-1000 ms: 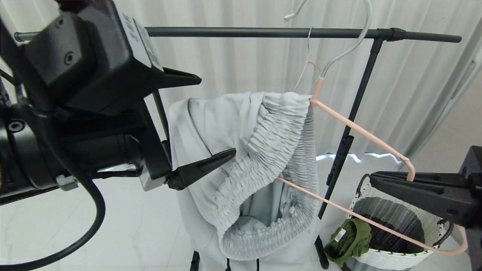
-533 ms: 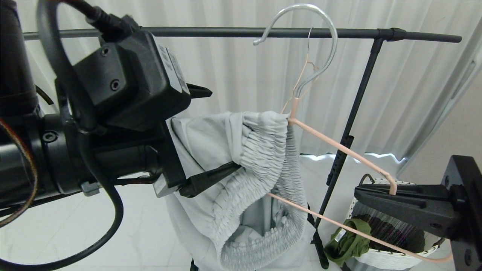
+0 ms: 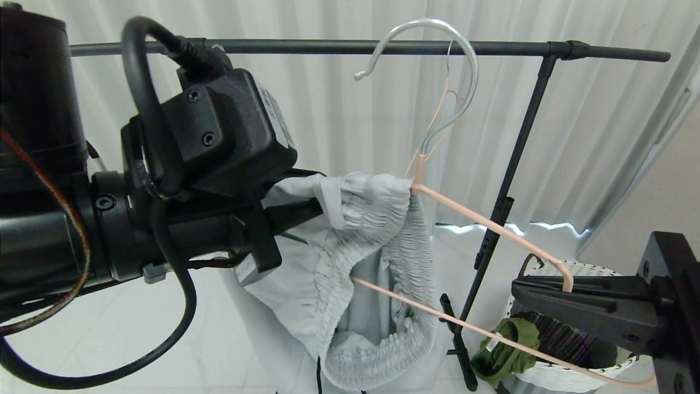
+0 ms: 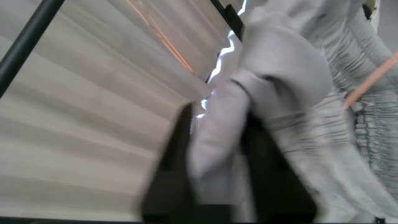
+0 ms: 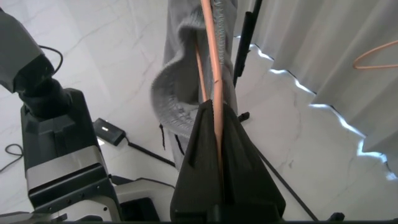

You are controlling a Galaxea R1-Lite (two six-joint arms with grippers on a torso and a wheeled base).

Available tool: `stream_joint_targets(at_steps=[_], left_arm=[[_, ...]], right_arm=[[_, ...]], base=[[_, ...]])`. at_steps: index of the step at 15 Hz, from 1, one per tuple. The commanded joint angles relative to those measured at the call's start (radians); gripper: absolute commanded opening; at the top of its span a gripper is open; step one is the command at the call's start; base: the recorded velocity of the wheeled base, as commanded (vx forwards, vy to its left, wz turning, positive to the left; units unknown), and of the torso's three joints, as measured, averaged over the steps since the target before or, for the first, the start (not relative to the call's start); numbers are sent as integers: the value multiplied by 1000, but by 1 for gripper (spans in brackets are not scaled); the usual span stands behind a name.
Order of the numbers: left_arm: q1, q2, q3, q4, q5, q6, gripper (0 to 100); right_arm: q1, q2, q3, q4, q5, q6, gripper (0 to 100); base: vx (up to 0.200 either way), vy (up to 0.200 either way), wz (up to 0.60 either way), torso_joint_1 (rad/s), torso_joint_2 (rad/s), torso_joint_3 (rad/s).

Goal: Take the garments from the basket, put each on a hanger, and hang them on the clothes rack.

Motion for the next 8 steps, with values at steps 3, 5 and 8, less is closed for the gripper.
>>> stream_joint_targets(at_steps=[3,5,8], left_arm=[[0,2,1,1,-1,0,0],[2,2,3,1,-1,0,0],[2,-1,14,1,2,-2,0]], right_arm=[[5,-3,-2,-3,0,0,0],[5,-3,-2,-3,-1,0,0],[5,-4,-2,-5,-3,0,0]], base=[[0,0,0,0,0,0],[0,0,0,0,0,0],[0,0,0,0,0,0]])
